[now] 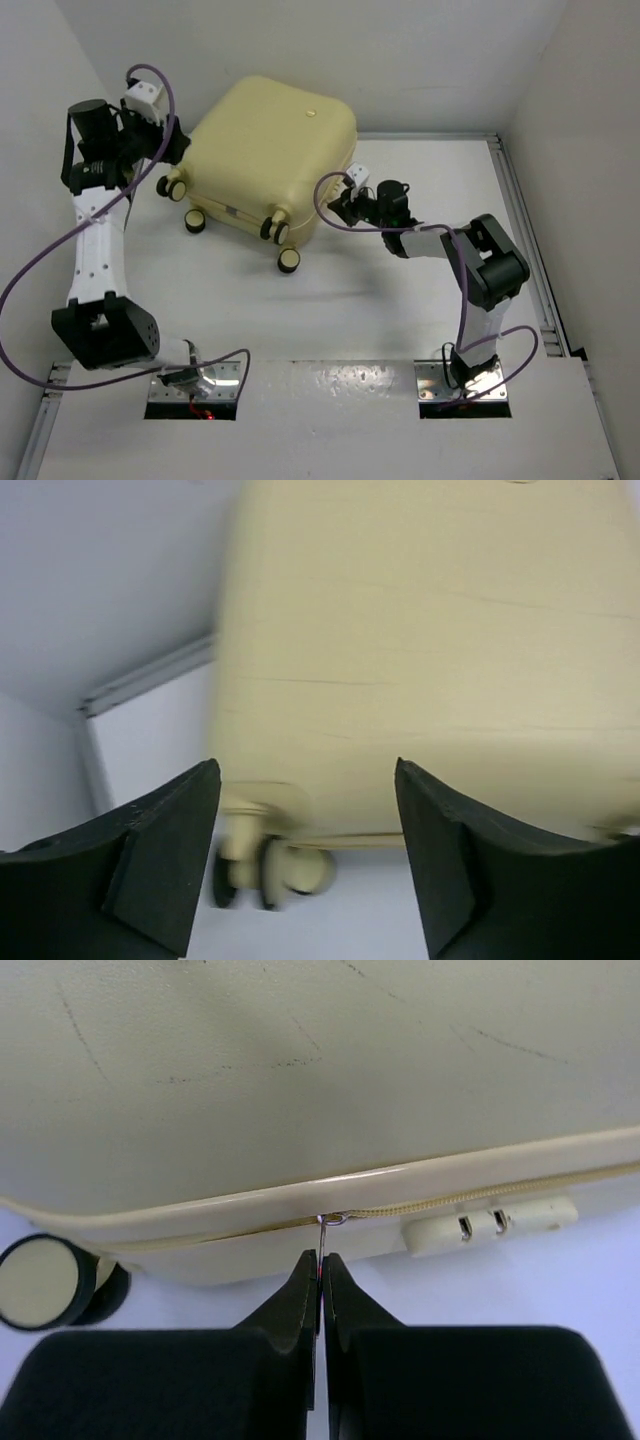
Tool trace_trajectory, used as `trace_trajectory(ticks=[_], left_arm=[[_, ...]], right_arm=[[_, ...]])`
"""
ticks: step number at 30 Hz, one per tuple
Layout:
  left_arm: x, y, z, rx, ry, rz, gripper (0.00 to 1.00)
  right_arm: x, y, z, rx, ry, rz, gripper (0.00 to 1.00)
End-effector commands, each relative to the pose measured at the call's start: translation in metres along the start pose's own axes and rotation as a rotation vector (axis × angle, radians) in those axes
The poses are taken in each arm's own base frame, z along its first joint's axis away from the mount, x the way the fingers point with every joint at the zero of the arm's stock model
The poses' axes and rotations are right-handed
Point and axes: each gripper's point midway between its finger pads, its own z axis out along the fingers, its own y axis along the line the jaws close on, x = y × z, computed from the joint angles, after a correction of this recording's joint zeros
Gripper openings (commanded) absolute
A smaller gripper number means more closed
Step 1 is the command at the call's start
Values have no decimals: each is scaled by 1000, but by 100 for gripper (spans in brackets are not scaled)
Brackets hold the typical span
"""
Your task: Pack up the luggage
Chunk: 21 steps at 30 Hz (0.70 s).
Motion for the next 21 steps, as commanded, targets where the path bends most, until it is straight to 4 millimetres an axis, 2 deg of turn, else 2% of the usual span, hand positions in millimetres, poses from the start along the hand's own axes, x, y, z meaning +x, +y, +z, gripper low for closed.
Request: trace_trajectory(ticks=[1, 2, 3, 4, 6, 7, 8, 9, 10, 11, 16, 18, 19, 21], left_arm=[[24, -70, -18, 233, 88, -2, 77], [30, -81, -22, 257, 112, -14, 80], [31, -97, -24, 297, 129, -17, 81], [36, -106, -27, 322, 158, -31, 83], [48, -128, -39, 390, 224, -11, 84], [62, -140, -48, 430, 287, -24, 84], [64, -145, -53, 450, 306, -19, 83], [80, -156, -58, 510, 368, -16, 82], [80, -156, -58, 510, 369, -16, 80], [91, -165, -66, 549, 427, -30, 80], [127, -175, -77, 636, 544, -22, 80], [128, -180, -78, 655, 546, -25, 82], [137, -182, -77, 653, 571, -32, 84], [140, -181, -68, 626, 556, -17, 87]], right_arm=[[-45, 75, 9, -192, -92, -23, 0], [-46, 69, 9, -171, -94, -18, 0], [-49, 70, 12, -167, -99, -18, 0], [-50, 82, 17, -186, -98, -10, 0], [-54, 80, 23, -149, -104, -7, 0], [-54, 88, 27, -159, -99, 7, 0], [-56, 83, 30, -124, -98, 15, 0], [-60, 87, 34, -120, -105, 21, 0], [-58, 87, 35, -121, -99, 22, 0], [-59, 84, 36, -88, -102, 21, 0], [-56, 79, 34, -39, -85, 40, 0], [-56, 78, 33, -30, -87, 39, 0], [-53, 78, 32, -27, -79, 40, 0], [-55, 79, 32, -20, -84, 40, 0]])
